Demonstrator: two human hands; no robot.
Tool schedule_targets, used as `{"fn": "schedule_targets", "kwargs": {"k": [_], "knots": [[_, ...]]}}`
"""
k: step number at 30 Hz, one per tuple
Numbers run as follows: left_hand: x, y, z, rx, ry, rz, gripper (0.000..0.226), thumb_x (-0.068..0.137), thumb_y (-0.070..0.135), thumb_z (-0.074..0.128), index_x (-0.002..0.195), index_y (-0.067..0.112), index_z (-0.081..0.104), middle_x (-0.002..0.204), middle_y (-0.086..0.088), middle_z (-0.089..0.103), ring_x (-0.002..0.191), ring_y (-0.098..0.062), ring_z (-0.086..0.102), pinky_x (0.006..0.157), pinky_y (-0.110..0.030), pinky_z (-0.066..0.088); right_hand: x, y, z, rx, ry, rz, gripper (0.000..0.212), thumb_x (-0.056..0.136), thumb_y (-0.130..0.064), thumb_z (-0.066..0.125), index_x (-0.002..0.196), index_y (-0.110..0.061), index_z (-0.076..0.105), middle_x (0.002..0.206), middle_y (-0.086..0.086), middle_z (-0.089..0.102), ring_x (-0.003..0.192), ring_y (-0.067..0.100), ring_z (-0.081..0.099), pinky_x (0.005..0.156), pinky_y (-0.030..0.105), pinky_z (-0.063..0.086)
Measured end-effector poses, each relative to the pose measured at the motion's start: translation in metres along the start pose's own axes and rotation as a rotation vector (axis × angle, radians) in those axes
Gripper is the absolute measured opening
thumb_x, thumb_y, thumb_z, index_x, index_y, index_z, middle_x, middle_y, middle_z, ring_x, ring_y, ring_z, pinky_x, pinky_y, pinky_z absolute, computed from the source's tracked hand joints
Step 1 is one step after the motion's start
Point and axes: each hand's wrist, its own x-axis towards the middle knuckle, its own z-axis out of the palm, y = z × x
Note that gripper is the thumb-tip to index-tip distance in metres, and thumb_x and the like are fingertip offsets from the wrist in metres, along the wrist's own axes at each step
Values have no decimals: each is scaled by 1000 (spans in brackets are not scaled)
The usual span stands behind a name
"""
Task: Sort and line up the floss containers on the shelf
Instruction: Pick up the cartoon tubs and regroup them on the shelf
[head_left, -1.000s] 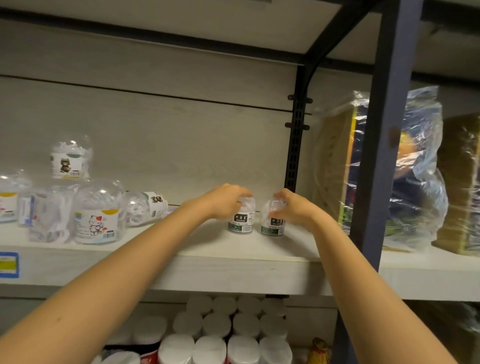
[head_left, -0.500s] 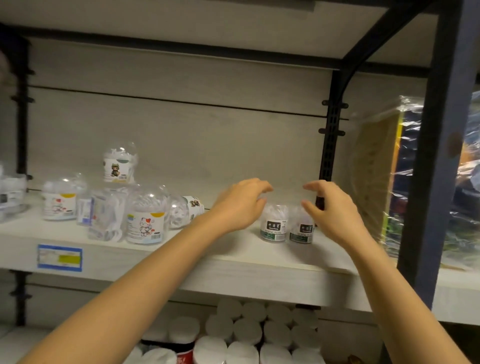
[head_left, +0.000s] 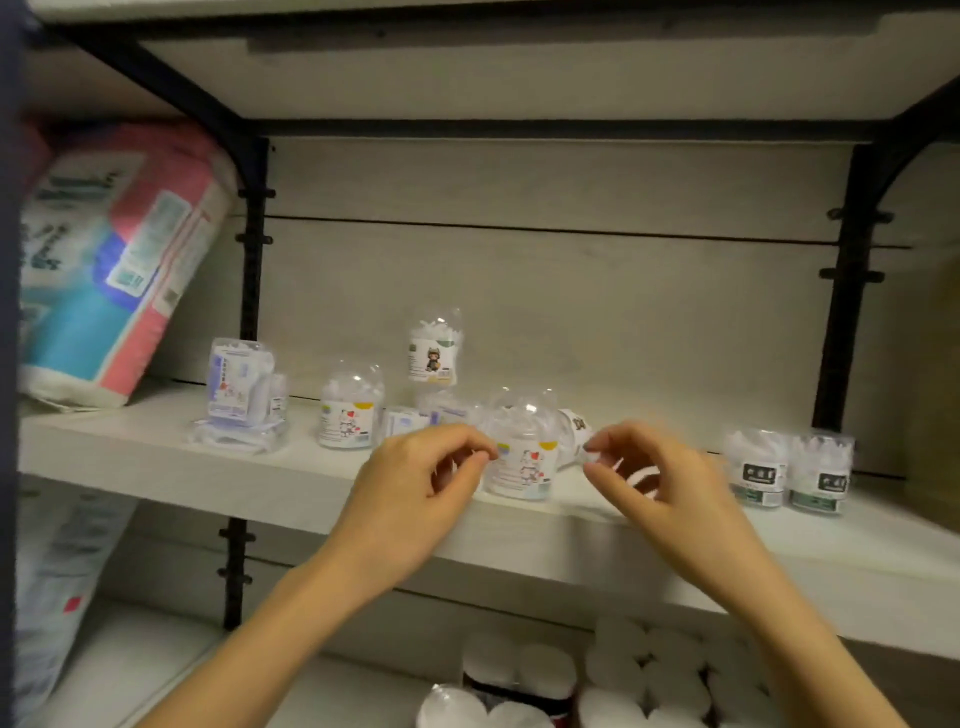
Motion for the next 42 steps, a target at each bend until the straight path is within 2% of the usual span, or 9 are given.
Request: {"fn": "schedule_targets", "kwargs": {"k": [5, 8, 17, 21, 25, 28, 31, 35, 42], "knots": [[7, -33, -44, -44, -40, 40, 11, 88, 22, 58, 89, 29, 66, 78, 9, 65, 78, -16, 56, 65, -26, 47, 42, -19, 41, -12, -43, 110, 58, 81, -34, 67, 132, -29, 39, 129, -13, 43, 115, 7, 45, 95, 25, 41], [8, -48, -61, -73, -94, 56, 14, 87, 17, 58, 91, 29, 66, 79, 10, 64, 86, -12, 54, 70, -23, 47, 59, -19, 49, -55, -157, 227, 68, 79, -36, 69, 138, -27, 35, 144, -4, 38, 124, 17, 44, 104, 38, 40], [2, -68, -80, -158, -62, 30, 13, 87, 16, 59, 92, 25, 66, 83, 8, 66, 88, -11, 54, 67, -15, 45, 63, -30, 45, -12, -18, 329, 63, 74, -33, 74, 128, -24, 44, 130, 5, 50, 109, 25, 55, 94, 45, 49], [2, -56, -86, -201, -44, 65, 15, 86, 15, 59, 97, 24, 65, 86, 8, 65, 89, -11, 55, 71, -13, 46, 54, -64, 8, -32, 190, 279, 66, 73, -41, 72, 128, -23, 42, 117, -3, 51, 94, 13, 58, 75, 25, 50], [4, -37, -83, -431, -176, 24, 28, 84, 28, 63, 112, 30, 60, 98, 13, 67, 95, -1, 59, 76, -8, 47, 37, -104, -11, 42, -55, 348, 65, 63, -53, 64, 119, -31, 42, 101, -13, 52, 87, 8, 60, 65, 18, 51], [3, -30, -74, -636, -446, -60, 75, 64, 45, 78, 129, 50, 40, 117, 27, 56, 104, 7, 58, 82, -14, 50, 27, -124, -3, 98, -250, 367, 66, 58, -55, 62, 116, -30, 47, 106, -3, 58, 90, 13, 65, 70, 22, 56], [-5, -29, -66, -707, -548, -24, 106, 53, 29, 86, 133, 60, 23, 127, 29, 44, 110, 8, 56, 84, -16, 51, 20, -132, 8, 107, -307, 344, 69, 52, -59, 60, 113, -30, 50, 106, 0, 61, 90, 13, 66, 77, 28, 58], [-11, -36, -67, -773, -507, -27, 109, 56, 14, 86, 135, 56, 25, 139, 8, 44, 115, -4, 58, 89, -29, 53, 20, -133, 22, 112, -342, 316, 70, 53, -63, 56, 116, -32, 48, 108, -2, 59, 89, 11, 66, 69, 22, 57], [-21, -44, -79, -715, -459, -21, 108, 60, 9, 85, 135, 56, 24, 133, 20, 48, 113, -7, 59, 91, -31, 53, 13, -133, 41, 181, -363, 275, 67, 58, -65, 54, 120, -42, 44, 110, -10, 61, 93, 5, 65, 72, 22, 57]]}}
